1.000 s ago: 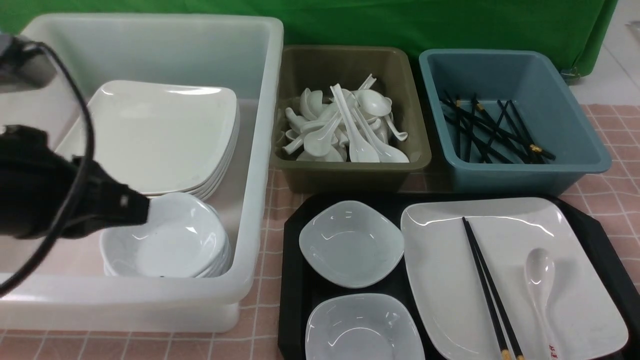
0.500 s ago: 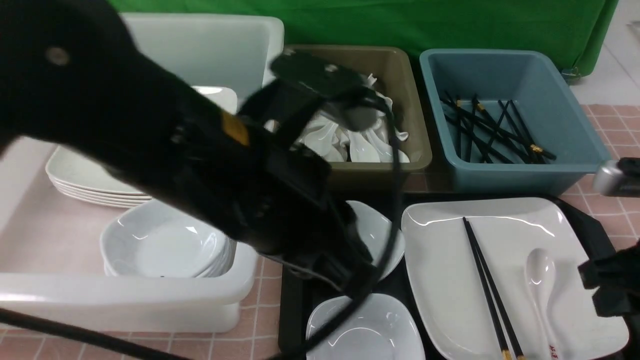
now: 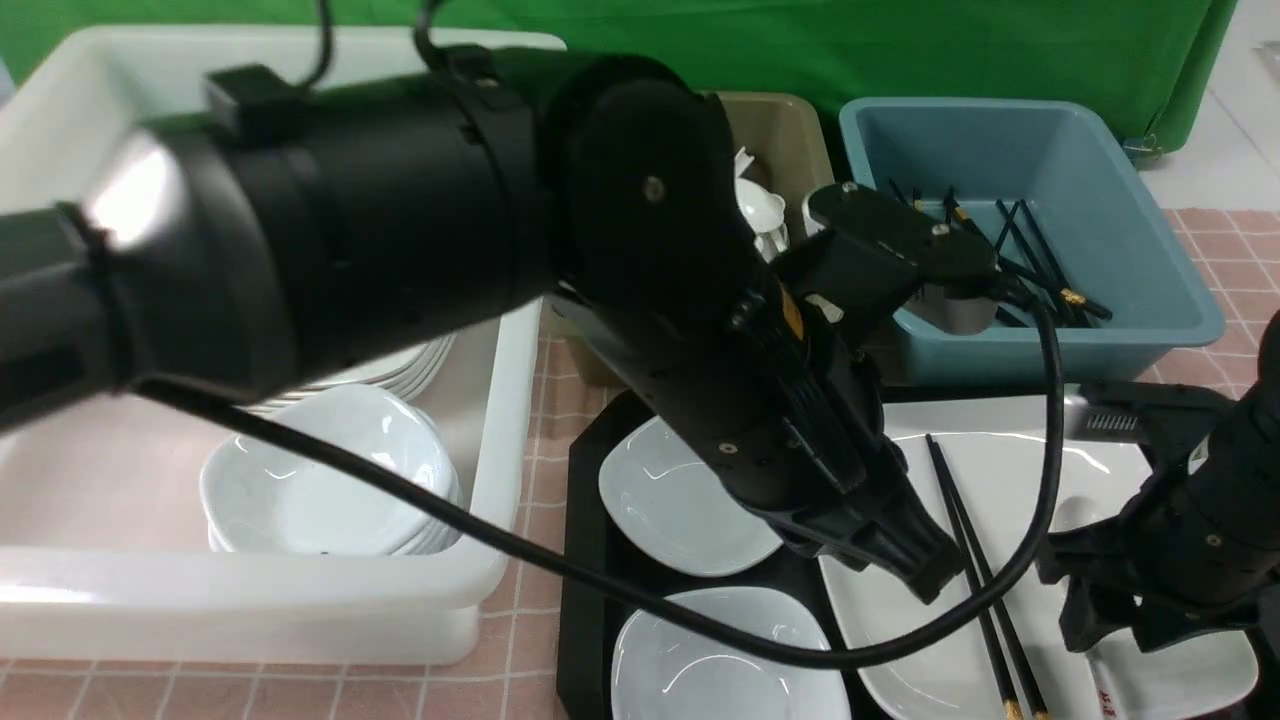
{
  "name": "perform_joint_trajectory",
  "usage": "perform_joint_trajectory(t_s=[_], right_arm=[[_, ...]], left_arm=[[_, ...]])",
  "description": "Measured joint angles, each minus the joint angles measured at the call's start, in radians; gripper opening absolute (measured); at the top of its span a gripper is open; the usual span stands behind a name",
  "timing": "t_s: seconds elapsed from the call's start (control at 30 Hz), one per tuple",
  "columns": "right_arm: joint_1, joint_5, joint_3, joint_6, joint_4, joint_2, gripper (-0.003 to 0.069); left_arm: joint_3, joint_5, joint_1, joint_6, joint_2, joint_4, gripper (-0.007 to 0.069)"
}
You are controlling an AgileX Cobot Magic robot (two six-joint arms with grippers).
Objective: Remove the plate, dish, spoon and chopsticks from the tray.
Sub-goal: Use the right arm to grab a soup spoon from the plate
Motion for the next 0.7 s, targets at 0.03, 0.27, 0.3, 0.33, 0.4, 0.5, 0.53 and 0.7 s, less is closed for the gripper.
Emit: perform_joint_trajectory(t_s=[0.03,0.27,0.3,0.33,0.4,0.5,0.53,0.7], right_arm=[[0.000,-0.007,0.000,0.000,0.001,0.013,0.0435],[0.000,-0.018,-0.002,-0.024,-0.005,0.054,0.0262],[0.000,-0.019,-0.003,-0.036,-0.005,0.054,0.0190],[0.000,-0.019,-0.005,-0.042,-0.002,0.054,0.0139],[0.000,-0.006,-0.016,-0.048,0.000,0.054,0.0149],[0.000,0.050,-0.049,-0.056,0.001,0.040,0.0151],[0.000,0.071,-0.069,-0.061,0.002,0.023,0.0151],[0.023,0.102,-0.193,-0.098,0.053,-0.070,0.0151]], left_arm=[[0.000,-0.012,0.000,0.000,0.009,0.000,-0.0013],[-0.001,-0.053,0.000,0.000,0.021,-0.003,-0.0005],[-0.001,-0.055,0.000,0.000,0.021,-0.003,-0.0003],[-0.001,-0.056,0.000,0.000,0.021,-0.003,-0.0003],[-0.007,-0.056,0.000,-0.002,0.021,0.001,-0.0003],[-0.030,-0.039,0.006,-0.023,0.021,0.024,-0.0003],[-0.045,-0.030,0.013,-0.027,0.021,0.033,-0.0003],[-0.116,-0.013,0.088,-0.055,-0.007,0.076,-0.0003]])
